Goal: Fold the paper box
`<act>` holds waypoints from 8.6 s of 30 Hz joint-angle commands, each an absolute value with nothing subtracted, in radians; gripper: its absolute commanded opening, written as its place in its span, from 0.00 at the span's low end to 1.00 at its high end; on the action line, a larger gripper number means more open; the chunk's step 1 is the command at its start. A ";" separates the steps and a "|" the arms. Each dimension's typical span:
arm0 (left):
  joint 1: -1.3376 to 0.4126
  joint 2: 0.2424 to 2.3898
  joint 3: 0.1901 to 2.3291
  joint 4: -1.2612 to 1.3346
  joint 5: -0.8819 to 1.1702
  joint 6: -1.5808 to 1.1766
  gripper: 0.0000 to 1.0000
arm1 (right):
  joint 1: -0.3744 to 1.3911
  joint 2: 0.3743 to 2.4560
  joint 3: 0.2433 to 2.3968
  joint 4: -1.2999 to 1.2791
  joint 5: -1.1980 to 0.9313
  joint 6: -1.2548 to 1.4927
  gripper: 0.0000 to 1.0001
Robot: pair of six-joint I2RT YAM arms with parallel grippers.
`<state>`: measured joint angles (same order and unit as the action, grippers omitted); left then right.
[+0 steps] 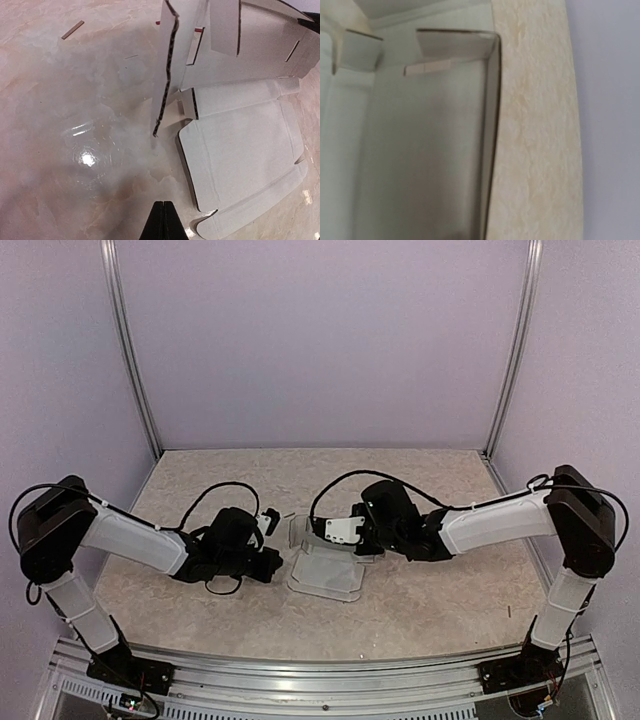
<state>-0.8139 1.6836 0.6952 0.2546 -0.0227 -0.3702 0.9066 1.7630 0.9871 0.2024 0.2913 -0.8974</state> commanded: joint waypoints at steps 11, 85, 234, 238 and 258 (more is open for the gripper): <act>-0.608 1.543 0.624 0.434 0.073 -0.162 0.39 | 0.902 1.684 0.980 0.124 0.186 -0.829 0.00; -0.614 1.953 0.811 0.718 0.619 0.006 0.49 | 0.994 1.767 0.820 0.414 0.399 -1.108 0.00; -0.768 2.016 0.837 0.776 0.160 0.032 0.16 | 1.078 1.666 0.999 -0.097 0.316 -0.785 0.46; -0.769 2.004 0.820 0.780 0.164 0.049 0.16 | 0.994 1.651 1.133 -0.356 0.015 -0.657 0.49; -0.837 1.994 0.840 0.722 0.163 0.151 0.16 | 0.673 1.933 1.420 -0.599 -0.664 -0.322 0.51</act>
